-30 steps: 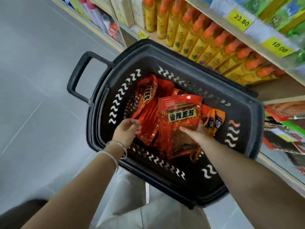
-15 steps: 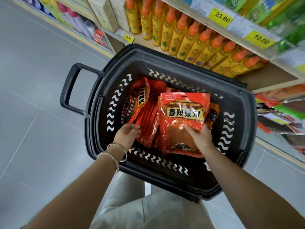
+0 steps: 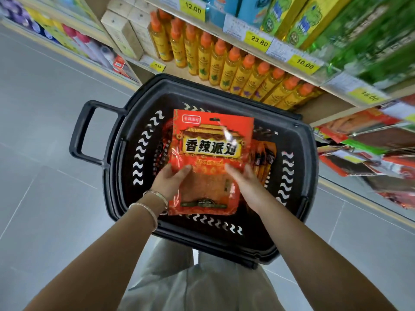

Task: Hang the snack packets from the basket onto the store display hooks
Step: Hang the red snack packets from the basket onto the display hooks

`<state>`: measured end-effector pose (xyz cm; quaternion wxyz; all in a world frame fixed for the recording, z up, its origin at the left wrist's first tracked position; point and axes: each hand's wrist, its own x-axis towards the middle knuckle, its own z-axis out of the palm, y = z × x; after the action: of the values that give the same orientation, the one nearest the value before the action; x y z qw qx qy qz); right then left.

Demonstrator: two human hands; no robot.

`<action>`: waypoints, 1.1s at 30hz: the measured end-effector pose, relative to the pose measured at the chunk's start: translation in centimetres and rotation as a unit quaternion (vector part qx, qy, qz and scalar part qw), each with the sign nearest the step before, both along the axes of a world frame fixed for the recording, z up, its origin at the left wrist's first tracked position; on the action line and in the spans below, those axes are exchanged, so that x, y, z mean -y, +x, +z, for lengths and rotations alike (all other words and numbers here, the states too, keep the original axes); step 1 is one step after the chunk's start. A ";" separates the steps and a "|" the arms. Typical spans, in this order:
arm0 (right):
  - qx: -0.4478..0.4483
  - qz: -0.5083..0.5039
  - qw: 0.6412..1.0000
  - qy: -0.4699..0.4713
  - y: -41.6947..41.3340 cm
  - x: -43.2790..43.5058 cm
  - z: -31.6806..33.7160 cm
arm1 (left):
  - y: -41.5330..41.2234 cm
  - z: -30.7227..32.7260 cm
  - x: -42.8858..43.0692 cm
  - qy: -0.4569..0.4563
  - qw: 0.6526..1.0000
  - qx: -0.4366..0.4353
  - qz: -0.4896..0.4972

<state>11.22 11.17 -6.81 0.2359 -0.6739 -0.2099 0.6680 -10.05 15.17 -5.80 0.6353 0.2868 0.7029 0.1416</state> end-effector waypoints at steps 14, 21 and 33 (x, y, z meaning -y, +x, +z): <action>0.217 0.011 0.966 -0.137 3.7 -3.4 -11.9 | -1.5 -1.8 -0.2 0.012 0.984 -0.165 0.069; 0.283 -0.008 0.953 -0.109 3.4 -2.1 -11.5 | -0.7 -2.2 0.9 0.020 0.984 -0.124 0.125; 0.340 0.094 0.927 0.126 3.3 3.1 -1.0 | -0.5 4.4 0.4 0.125 0.978 -0.167 0.005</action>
<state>14.55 8.04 -7.83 0.1693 -0.8022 -0.4225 0.3864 -10.53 14.79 -1.44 0.4672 0.3799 0.7775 0.1814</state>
